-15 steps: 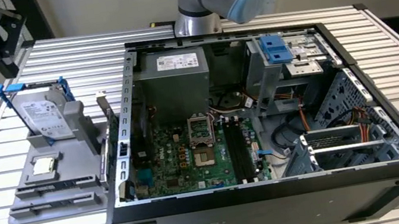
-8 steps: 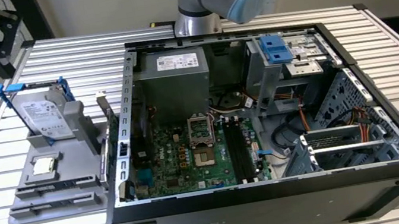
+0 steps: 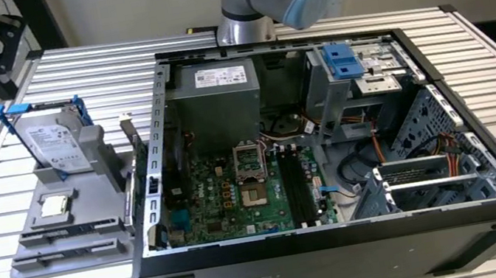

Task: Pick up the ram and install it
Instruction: 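Reach for the ram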

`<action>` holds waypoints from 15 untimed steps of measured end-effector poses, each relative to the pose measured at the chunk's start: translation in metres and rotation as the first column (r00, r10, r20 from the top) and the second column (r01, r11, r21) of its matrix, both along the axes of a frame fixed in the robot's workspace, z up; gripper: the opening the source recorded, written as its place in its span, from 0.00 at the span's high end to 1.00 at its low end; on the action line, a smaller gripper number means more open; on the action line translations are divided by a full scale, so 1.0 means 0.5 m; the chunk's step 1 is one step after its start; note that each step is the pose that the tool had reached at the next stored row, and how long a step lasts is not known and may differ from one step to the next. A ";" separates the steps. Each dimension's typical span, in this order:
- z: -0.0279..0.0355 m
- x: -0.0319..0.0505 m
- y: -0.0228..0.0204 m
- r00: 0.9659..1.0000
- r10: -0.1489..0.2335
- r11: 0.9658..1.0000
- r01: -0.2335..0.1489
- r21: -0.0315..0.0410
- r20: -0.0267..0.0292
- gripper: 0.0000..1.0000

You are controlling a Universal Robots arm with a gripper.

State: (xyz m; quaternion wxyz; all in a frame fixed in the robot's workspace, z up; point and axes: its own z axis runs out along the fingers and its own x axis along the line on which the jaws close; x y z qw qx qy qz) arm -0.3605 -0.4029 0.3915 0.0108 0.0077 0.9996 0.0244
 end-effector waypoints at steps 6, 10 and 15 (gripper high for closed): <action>-0.001 0.000 -0.0149 1.000 0.001 1.000 -0.001 0.000 0.000 1.00; -0.001 0.000 -0.0197 1.000 0.001 1.000 -0.001 0.000 0.000 1.00; -0.002 0.000 -0.0264 1.000 0.001 1.000 -0.001 0.000 0.000 1.00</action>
